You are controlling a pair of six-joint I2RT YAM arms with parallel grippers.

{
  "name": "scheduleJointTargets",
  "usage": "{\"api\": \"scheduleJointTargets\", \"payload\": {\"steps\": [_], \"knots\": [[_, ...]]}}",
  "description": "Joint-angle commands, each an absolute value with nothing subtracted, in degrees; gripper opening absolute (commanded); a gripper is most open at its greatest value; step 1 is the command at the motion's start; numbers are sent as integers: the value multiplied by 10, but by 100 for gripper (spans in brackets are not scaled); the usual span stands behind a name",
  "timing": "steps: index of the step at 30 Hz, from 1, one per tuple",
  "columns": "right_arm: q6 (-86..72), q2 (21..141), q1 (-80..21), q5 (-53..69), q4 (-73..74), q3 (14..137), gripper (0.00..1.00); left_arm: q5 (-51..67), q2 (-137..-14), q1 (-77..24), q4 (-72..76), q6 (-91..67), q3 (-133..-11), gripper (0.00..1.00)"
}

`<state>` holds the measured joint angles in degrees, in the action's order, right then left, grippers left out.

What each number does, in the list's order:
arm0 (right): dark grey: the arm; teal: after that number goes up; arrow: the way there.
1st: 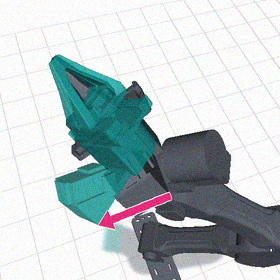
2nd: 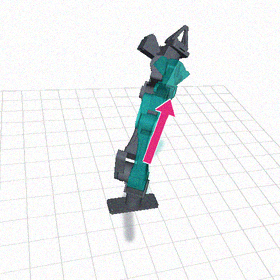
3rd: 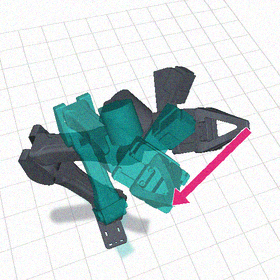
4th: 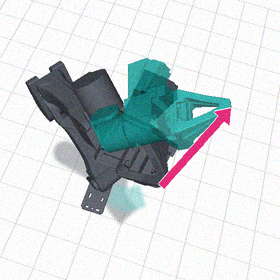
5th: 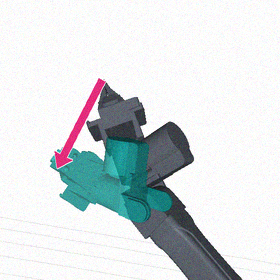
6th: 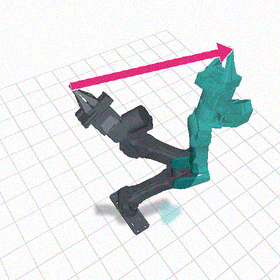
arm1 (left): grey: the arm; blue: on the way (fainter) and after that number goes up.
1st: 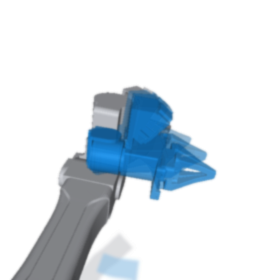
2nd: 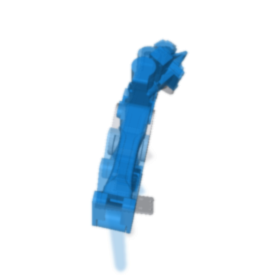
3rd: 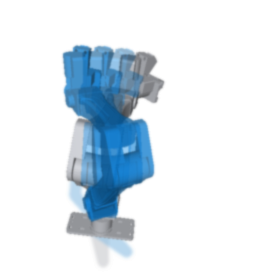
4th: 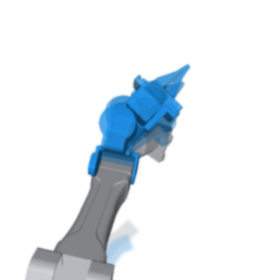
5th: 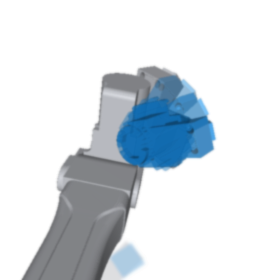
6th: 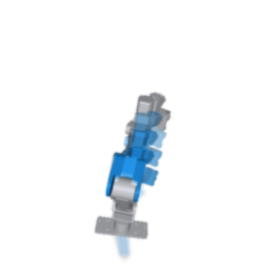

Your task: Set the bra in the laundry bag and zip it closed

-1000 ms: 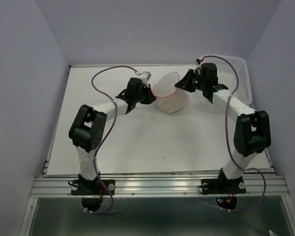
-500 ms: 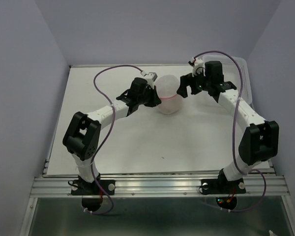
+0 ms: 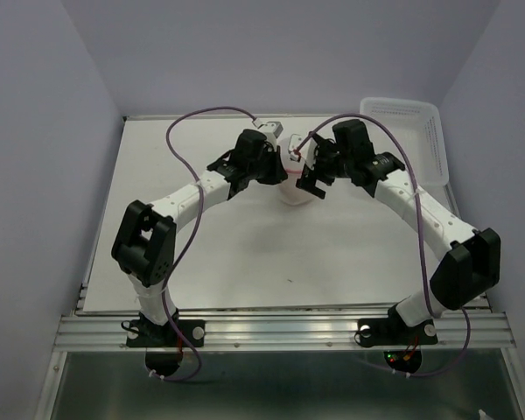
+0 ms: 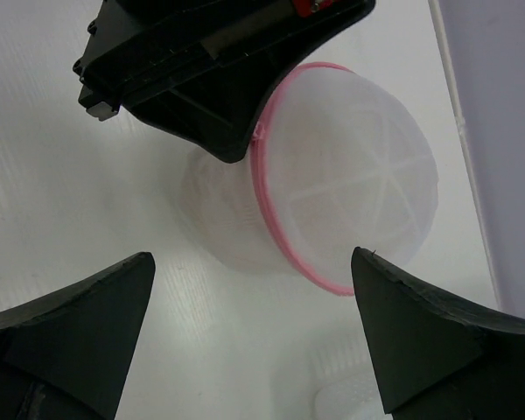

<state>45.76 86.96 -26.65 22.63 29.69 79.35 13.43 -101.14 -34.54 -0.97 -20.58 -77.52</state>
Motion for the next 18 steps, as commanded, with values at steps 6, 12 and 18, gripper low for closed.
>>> {"api": "scheduleJointTargets", "payload": {"steps": [6,12,18], "knots": [[544,924,-278,240,288,837,95,129,-986,-352,-38,-178,-828,0],[526,965,-278,235,268,850,81,137,-989,-357,-41,-182,-829,0],[526,968,-278,236,219,838,69,157,-986,-359,-43,-176,-827,0]]}}
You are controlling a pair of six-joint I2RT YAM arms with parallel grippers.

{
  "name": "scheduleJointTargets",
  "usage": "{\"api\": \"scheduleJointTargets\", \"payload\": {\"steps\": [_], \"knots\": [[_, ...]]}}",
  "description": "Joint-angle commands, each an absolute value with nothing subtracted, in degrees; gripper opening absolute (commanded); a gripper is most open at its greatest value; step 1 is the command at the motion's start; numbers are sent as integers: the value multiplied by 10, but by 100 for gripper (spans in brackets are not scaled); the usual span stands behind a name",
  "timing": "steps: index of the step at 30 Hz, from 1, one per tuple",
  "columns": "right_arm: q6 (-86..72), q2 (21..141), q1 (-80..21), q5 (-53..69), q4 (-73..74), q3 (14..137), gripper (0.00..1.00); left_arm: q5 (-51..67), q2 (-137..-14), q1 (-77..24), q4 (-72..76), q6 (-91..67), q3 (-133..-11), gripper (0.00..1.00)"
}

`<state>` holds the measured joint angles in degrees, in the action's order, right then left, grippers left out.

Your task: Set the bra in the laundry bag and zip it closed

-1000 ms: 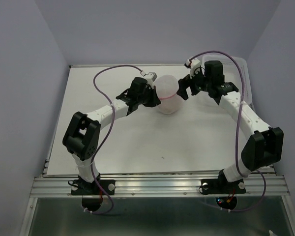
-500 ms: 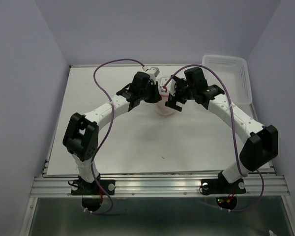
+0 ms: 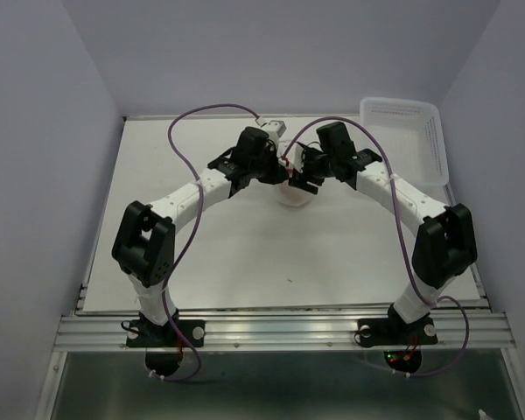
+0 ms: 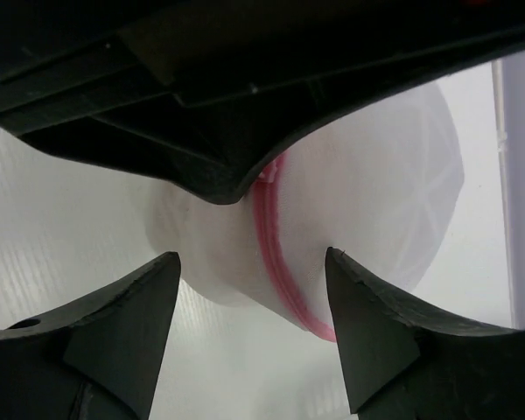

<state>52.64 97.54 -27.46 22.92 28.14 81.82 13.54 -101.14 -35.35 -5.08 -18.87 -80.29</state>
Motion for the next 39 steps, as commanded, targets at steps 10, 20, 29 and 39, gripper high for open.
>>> {"api": "scheduleJointTargets", "payload": {"steps": [10,20,29,39], "knots": [[520,990,-278,232,183,835,28,177,-974,-361,-38,-166,-811,0],[574,939,-278,228,154,782,3,119,-962,-338,-49,-184,-777,0],[584,933,-278,209,148,758,1,149,-951,-246,-9,-214,-688,0],[564,930,-260,226,131,741,1,168,-1009,-194,20,-210,-712,0]]}}
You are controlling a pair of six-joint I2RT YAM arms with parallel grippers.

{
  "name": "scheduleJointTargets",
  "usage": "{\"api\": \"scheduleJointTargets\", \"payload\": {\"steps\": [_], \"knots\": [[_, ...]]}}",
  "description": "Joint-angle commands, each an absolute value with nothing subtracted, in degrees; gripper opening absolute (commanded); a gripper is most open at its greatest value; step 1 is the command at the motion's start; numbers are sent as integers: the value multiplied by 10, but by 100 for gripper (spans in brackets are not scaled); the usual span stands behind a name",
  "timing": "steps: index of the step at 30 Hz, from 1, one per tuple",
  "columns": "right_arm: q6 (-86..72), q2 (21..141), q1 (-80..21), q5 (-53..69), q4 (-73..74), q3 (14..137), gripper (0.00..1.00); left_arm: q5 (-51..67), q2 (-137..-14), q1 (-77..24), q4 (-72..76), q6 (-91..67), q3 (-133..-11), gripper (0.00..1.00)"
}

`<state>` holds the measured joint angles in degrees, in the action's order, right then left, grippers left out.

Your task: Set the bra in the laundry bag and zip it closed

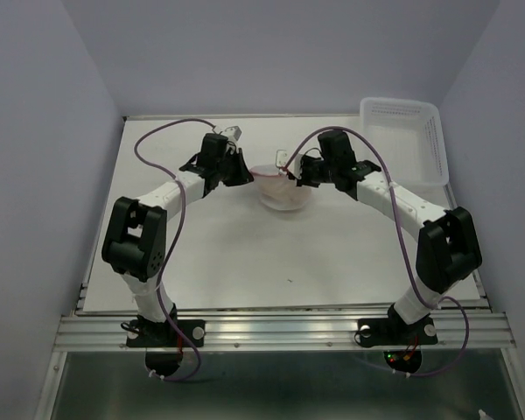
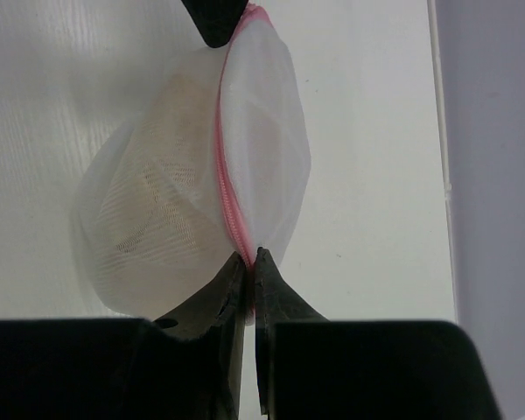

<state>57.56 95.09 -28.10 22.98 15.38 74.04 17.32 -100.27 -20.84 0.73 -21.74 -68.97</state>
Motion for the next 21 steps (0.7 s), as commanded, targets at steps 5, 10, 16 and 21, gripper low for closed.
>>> {"api": "scheduleJointTargets", "payload": {"steps": [5,10,16,21], "knots": [[453,956,-260,240,119,777,78,179,-969,-233,23,-190,-725,0],[391,941,-260,310,127,802,100,185,-946,-274,8,-205,-744,0],[410,879,-286,336,125,764,100,113,-935,-322,-52,-247,-779,0],[410,880,-309,287,127,753,100,69,-933,-329,-82,-278,-780,0]]}}
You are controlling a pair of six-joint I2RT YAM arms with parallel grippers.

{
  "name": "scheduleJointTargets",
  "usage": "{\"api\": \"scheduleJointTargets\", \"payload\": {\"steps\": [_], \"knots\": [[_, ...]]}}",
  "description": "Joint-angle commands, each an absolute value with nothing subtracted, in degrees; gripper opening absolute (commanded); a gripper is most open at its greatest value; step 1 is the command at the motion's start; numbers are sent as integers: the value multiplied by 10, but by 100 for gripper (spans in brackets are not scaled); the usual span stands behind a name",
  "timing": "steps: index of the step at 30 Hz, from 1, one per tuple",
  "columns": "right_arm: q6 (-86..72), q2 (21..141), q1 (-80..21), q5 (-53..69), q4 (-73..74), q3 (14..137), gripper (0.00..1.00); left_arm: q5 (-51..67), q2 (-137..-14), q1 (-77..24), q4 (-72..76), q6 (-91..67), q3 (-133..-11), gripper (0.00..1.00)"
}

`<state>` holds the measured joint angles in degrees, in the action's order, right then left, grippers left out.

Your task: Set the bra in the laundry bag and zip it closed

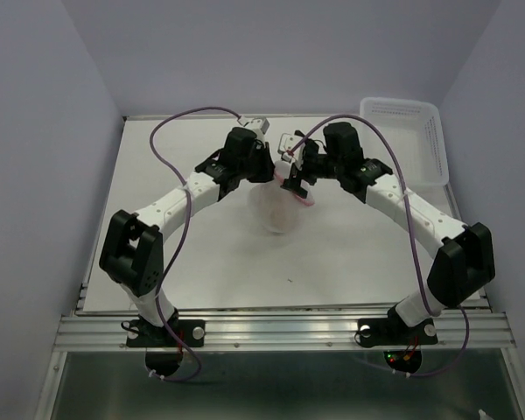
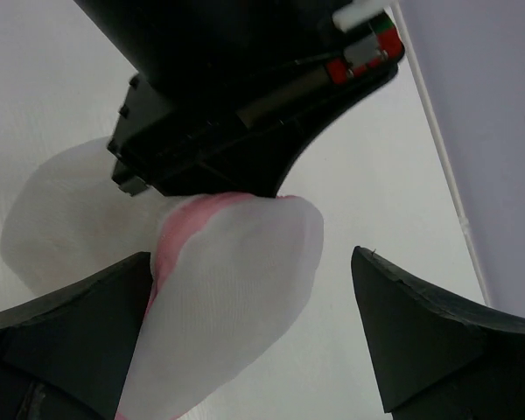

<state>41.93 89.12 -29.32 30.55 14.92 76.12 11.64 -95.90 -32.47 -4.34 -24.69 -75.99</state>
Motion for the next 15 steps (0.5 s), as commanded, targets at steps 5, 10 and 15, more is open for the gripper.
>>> {"api": "scheduleJointTargets", "payload": {"steps": [5,10,15], "knots": [[410,863,-315,270,153,745,100,18,-926,-329,-110,-306,-777,0],[414,823,-315,295,161,721,100,-17,-916,-330,-121,-326,-776,0],[402,822,-315,315,162,726,100,-39,-907,-332,-135,-334,-781,0]]}}
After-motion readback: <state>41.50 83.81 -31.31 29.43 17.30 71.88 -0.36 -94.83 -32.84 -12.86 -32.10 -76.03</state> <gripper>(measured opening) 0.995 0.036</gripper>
